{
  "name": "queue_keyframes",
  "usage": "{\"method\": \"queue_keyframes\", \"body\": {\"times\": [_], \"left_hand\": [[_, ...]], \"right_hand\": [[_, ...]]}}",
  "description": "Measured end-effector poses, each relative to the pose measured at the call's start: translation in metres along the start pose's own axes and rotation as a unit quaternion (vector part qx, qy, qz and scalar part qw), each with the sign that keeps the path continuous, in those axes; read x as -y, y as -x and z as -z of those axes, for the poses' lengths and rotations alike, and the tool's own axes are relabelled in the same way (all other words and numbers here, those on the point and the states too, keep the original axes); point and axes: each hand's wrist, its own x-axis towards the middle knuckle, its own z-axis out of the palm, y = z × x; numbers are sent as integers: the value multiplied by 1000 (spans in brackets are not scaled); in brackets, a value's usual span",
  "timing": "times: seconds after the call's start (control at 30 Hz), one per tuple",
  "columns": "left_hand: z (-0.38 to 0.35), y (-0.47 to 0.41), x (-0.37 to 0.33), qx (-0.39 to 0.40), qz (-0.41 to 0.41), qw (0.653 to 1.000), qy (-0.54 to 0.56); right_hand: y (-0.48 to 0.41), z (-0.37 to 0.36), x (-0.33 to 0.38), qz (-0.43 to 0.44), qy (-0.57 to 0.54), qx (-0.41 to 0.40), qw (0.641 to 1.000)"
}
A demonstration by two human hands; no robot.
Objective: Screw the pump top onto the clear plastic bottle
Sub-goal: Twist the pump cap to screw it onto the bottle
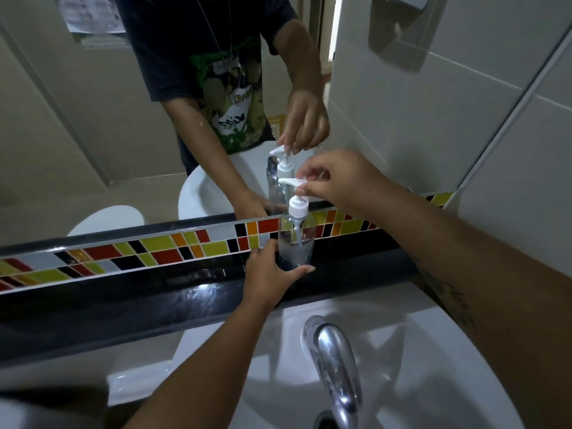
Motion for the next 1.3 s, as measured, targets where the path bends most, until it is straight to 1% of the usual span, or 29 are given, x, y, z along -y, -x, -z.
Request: {"method": "queue_keyframes", "body": {"times": [0.13,0.57,0.67,0.97,1.17,1.3], "left_hand": [[-1,3,0,-9,9,1000,2],[-1,4,0,-6,12,1000,-9],[-1,4,0,-8,10,1000,-10],[-3,2,1,-12,10,1000,-19],[-3,3,0,-15,8,1000,-24],[-3,3,3,-15,7,1000,-22]], "right_hand": [[-6,4,12,19,78,17,997],[-6,14,22,61,166,118,977],[-5,15,17,82,156,121,977],[-9,8,-5,160,130,81,975],[-8,6,-9,136,110,76,982],[-1,8,-13,100,32,48,993]]}}
